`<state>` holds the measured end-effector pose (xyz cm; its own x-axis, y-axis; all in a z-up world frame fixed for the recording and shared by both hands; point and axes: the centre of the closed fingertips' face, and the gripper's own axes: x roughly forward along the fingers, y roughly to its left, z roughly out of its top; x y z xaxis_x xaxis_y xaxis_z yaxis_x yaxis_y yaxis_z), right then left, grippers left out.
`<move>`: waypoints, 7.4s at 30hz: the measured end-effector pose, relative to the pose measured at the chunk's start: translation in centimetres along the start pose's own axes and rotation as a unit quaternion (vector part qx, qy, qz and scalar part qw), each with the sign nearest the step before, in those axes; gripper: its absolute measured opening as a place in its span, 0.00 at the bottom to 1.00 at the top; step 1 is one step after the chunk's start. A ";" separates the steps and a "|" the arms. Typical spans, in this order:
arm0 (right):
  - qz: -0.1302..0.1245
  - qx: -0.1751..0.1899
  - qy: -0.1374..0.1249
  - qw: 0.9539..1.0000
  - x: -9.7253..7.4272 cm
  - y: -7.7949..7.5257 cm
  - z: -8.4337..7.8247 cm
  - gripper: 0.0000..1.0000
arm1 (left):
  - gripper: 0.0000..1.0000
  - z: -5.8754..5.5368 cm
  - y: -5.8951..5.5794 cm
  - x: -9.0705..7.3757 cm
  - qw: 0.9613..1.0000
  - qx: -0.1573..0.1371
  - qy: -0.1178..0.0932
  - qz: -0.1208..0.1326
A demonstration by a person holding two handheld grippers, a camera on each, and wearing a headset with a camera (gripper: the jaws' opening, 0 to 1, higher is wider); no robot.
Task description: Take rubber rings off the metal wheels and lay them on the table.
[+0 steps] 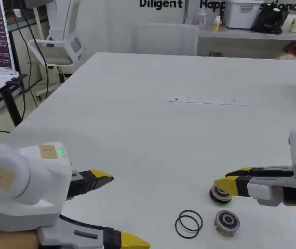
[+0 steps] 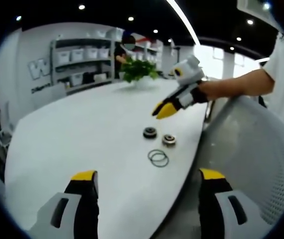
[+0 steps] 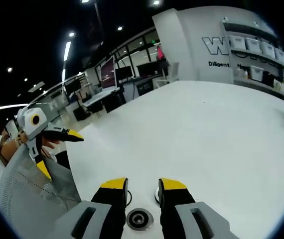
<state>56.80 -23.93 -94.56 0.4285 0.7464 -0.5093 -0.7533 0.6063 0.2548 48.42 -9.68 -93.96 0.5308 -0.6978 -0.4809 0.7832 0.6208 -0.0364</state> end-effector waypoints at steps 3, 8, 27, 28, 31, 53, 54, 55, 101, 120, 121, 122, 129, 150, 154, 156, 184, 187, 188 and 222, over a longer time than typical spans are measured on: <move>-0.014 0.008 -0.005 1.000 -0.4 -0.9 0.0 0.22 | 0.83 0.0 0.0 0.0 1.000 0.005 0.002 0.004; -0.037 0.013 -0.008 0.999 -0.9 -2.2 -0.2 0.22 | 0.83 0.2 0.0 -0.1 1.000 0.002 -0.007 0.005; -0.067 0.036 -0.039 0.996 -2.0 -4.7 0.9 0.20 | 0.79 1.1 0.2 0.0 1.000 -0.006 -0.026 -0.002; -0.068 0.035 -0.039 0.996 -2.0 -4.8 0.8 0.21 | 0.80 1.1 0.2 0.1 1.000 -0.006 -0.025 -0.003; -0.069 0.030 -0.033 0.997 -2.1 -5.2 0.3 0.21 | 0.80 1.3 -0.7 0.5 0.999 0.022 -0.014 -0.024; -0.042 0.053 -0.169 0.983 -6.4 -6.7 7.7 0.23 | 0.82 13.2 0.1 3.7 0.984 0.156 -0.053 -0.069; -0.035 0.054 -0.174 0.983 -6.5 -6.6 7.9 0.23 | 0.82 13.6 0.2 3.9 0.983 0.158 -0.057 -0.071; -0.034 0.054 -0.175 0.983 -6.5 -6.7 8.0 0.23 | 0.82 14.1 0.2 4.2 0.982 0.160 -0.064 -0.076; 0.029 -0.054 0.032 0.998 0.6 -6.1 -3.4 0.30 | 0.28 5.6 -1.1 19.7 0.986 0.115 -0.026 -0.117; 0.037 -0.123 0.088 0.988 2.7 -4.6 -5.7 0.29 | 0.17 4.2 -1.7 21.0 0.988 0.115 -0.005 -0.101; 0.036 -0.126 0.089 0.987 2.8 -4.6 -5.8 0.29 | 0.16 4.1 -1.6 21.0 0.989 0.105 -0.004 -0.102; 0.036 -0.130 0.091 0.987 2.8 -4.7 -5.8 0.29 | 0.15 4.1 -1.5 21.0 0.989 0.105 -0.005 -0.102; 0.038 -0.133 0.094 0.986 3.0 -4.5 -5.8 0.27 | 0.15 4.2 -1.5 20.6 0.988 0.117 -0.010 -0.098; 0.044 -0.163 0.093 0.981 2.8 -4.5 -5.8 0.21 | 0.14 4.3 -1.6 20.4 0.989 0.109 -0.019 -0.099; 0.047 -0.156 0.093 0.982 2.7 -4.5 -5.8 0.20 | 0.14 4.3 -1.6 20.4 0.989 0.108 -0.020 -0.099; 0.048 -0.151 0.093 0.983 2.6 -4.5 -5.8 0.19 | 0.14 4.3 -1.6 20.4 0.989 0.107 -0.020 -0.100; 0.025 -0.094 0.111 0.989 2.1 -5.8 -6.2 0.00 | 0.14 4.0 -1.5 20.4 0.989 0.103 -0.022 -0.100; 0.026 -0.066 0.106 0.992 2.0 -5.8 -6.1 0.00 | 0.14 4.0 -1.5 20.4 0.989 0.103 -0.021 -0.100; 0.026 -0.049 0.106 0.993 1.9 -5.8 -6.1 0.00 | 0.14 4.0 -1.5 20.4 0.989 0.104 -0.021 -0.099; 0.051 0.113 0.079 0.989 1.5 -4.4 -4.6 0.00 | 0.13 3.9 -1.5 20.3 0.987 0.115 -0.012 -0.108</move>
<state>58.48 -26.70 -100.23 0.2594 0.7655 -0.5888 -0.6499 0.5894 0.4798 59.28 -26.21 -100.23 0.3488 -0.8155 -0.4619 0.9302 0.3612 0.0647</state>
